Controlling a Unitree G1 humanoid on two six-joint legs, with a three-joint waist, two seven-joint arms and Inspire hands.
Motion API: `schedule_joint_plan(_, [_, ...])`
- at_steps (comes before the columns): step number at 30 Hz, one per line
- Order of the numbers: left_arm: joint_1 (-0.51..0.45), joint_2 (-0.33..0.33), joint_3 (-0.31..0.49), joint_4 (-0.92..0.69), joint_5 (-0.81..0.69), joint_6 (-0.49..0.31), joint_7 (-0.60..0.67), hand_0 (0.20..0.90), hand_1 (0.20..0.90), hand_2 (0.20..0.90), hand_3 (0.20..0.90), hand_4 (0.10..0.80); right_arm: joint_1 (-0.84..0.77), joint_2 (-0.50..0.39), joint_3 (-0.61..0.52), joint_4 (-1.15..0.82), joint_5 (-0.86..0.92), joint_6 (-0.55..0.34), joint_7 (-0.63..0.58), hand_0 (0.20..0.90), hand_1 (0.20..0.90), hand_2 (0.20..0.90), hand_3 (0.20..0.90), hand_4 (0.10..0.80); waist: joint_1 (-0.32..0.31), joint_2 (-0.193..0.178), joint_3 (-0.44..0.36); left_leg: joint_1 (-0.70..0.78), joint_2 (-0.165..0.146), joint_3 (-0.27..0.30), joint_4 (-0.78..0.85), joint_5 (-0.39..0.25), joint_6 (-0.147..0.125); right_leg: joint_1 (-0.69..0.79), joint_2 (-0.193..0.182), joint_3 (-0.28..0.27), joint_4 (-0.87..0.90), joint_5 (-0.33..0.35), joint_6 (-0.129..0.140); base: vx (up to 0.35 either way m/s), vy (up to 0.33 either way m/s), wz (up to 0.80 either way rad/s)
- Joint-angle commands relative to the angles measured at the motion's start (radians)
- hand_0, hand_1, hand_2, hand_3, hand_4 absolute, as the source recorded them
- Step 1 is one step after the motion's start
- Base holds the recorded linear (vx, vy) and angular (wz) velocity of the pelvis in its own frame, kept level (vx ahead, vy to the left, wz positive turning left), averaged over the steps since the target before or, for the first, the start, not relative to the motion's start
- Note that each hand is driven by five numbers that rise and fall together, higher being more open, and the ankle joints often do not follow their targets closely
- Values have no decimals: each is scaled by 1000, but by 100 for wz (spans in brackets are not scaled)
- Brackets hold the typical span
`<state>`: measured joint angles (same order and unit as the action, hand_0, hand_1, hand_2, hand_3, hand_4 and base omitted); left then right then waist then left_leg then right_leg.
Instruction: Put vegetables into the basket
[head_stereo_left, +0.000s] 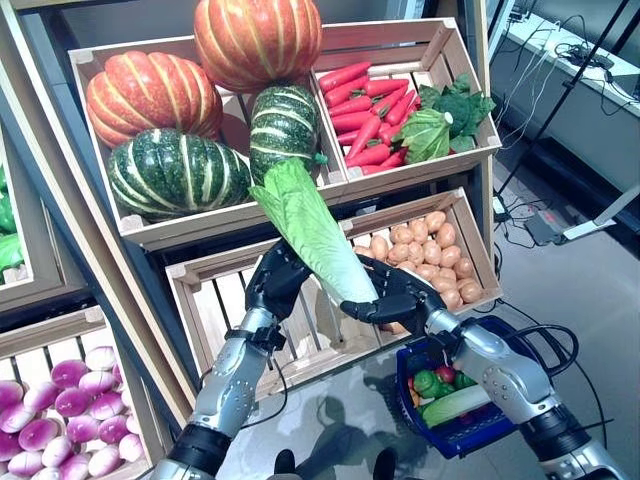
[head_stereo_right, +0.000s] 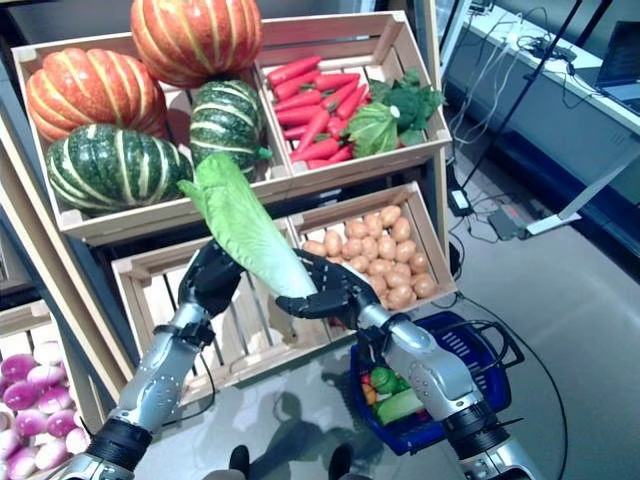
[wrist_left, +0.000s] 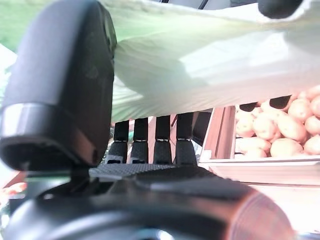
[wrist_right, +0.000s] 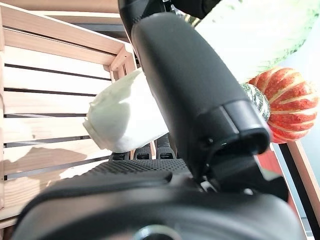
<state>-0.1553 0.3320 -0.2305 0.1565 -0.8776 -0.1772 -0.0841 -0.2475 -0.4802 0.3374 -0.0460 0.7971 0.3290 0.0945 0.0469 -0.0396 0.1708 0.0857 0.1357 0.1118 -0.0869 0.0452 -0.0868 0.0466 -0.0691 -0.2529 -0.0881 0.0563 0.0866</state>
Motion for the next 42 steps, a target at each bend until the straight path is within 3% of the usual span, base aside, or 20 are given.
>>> schedule_joint_plan(1, [-78, 0, -74, -67, 60, -51, -43, 300, 300, 300, 300, 400, -137, 98, 2, -109, 129, -90, -4, 900, 900, 900, 900, 800, 8, -29, -91, -25, -30, -21, 0, -33, 2, 41, -65, -44, 1, 8, 40, 0, 0, 0])
schedule_joint_plan(9, [-88, 64, -91, -83, 202, -40, -66, 300, 300, 300, 300, 400, -142, 72, 0, -118, 131, -64, -12, 900, 900, 900, 900, 800, 6, -23, -95, -16, -32, -21, 0, -38, 6, 44, -63, -33, 1, 5, 42, 4, 0, 0])
schedule_joint_plan(15, [-94, 77, -97, -93, 200, -38, -68, 300, 300, 300, 300, 400, -140, 60, 13, -109, 119, -50, 16, 900, 900, 900, 900, 800, 5, -24, -97, -13, -32, -22, 0, -38, 6, 45, -64, -27, 1, 6, 44, 0, 0, 0])
schedule_joint_plan(16, [-97, 75, -97, -91, 202, -38, -68, 300, 300, 300, 300, 400, -140, 62, 17, -104, 118, -50, 16, 516, 516, 516, 516, 544, 5, -24, -97, -12, -31, -21, 0, -38, 5, 46, -65, -27, 1, 6, 44, 0, 0, 0])
schedule_joint_plan(17, [-97, 74, -97, -92, 203, -38, -68, 300, 300, 300, 300, 400, -141, 62, 18, -102, 116, -50, 18, 516, 516, 516, 516, 544, 5, -24, -97, -12, -31, -21, 0, -39, 5, 46, -65, -27, 1, 6, 44, 0, 0, 0])
schedule_joint_plan(18, [-100, 73, -98, -92, 202, -36, -64, 300, 300, 300, 300, 400, -141, 64, 19, -97, 113, -49, 20, 300, 300, 300, 300, 400, 5, -24, -97, -11, -31, -21, 0, -39, 6, 46, -65, -26, 1, 6, 45, 0, 0, 0])
schedule_joint_plan(36, [-92, 65, -89, -95, 130, -37, -53, 300, 300, 300, 300, 400, -130, 69, 16, -55, 155, -53, 13, 300, 300, 300, 300, 400, 6, -26, -99, -6, -30, -26, 0, -42, 6, 45, -66, -20, 1, 8, 48, 0, 0, 0])
schedule_joint_plan(37, [-91, 65, -87, -95, 114, -40, -51, 356, 356, 356, 356, 438, -132, 69, 13, -52, 157, -61, 13, 300, 300, 300, 300, 400, 6, -26, -99, -5, -30, -27, 0, -42, 6, 46, -66, -20, 1, 8, 48, 0, 0, 0])
schedule_joint_plan(38, [-90, 57, -86, -94, 108, -42, -46, 900, 900, 900, 900, 800, -132, 69, 8, -50, 165, -69, 15, 300, 300, 300, 300, 400, 6, -28, -99, -5, -30, -28, 0, -43, 6, 47, -66, -21, 1, 8, 48, 0, 0, 0])
schedule_joint_plan(42, [-86, 56, -82, -95, 105, -36, -66, 900, 900, 900, 900, 800, -130, 68, -9, -48, 183, -89, 12, 300, 300, 300, 300, 400, 7, -28, -100, -4, -29, -29, 0, -43, 5, 49, -66, -22, 1, 8, 48, 0, 0, 0])
